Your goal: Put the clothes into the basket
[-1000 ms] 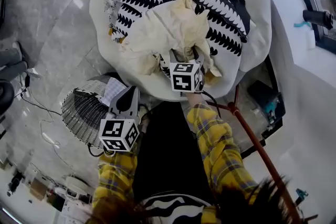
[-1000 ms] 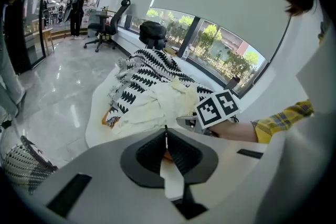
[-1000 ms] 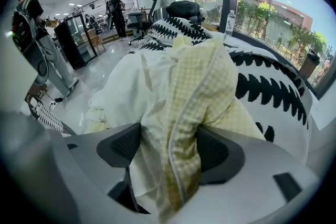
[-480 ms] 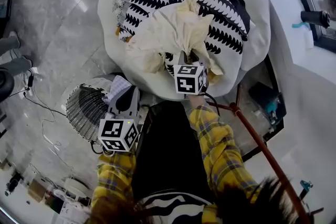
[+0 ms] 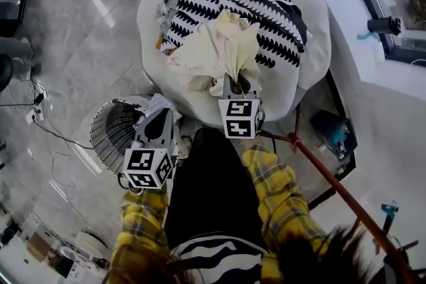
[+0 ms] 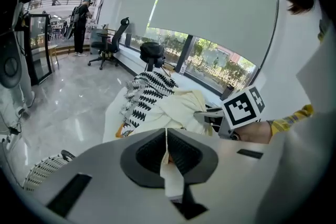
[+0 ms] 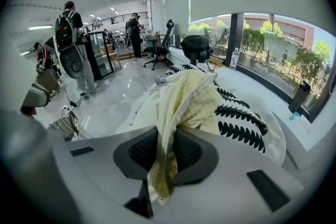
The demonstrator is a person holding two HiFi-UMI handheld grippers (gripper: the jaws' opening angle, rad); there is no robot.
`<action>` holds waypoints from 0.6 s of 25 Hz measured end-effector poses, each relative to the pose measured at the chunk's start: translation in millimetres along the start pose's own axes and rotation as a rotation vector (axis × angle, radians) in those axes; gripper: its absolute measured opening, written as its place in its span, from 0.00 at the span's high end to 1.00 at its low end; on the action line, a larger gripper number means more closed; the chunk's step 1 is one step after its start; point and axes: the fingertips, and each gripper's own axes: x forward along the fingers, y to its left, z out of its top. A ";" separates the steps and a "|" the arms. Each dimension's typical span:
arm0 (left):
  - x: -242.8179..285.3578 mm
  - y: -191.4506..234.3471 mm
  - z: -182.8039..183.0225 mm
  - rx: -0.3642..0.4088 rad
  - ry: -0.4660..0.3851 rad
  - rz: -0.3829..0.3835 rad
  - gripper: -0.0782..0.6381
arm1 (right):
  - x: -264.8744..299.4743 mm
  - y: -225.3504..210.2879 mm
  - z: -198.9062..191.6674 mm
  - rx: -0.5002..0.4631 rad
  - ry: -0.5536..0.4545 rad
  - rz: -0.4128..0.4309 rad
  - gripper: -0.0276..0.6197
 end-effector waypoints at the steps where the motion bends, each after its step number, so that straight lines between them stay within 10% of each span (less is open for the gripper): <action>1: -7.0 0.5 1.6 0.000 -0.010 0.005 0.86 | -9.3 6.2 4.9 -0.005 -0.015 0.011 0.84; 15: -126.7 19.9 10.8 -0.054 -0.166 0.097 0.86 | -144.3 90.9 83.5 -0.114 -0.205 0.139 0.84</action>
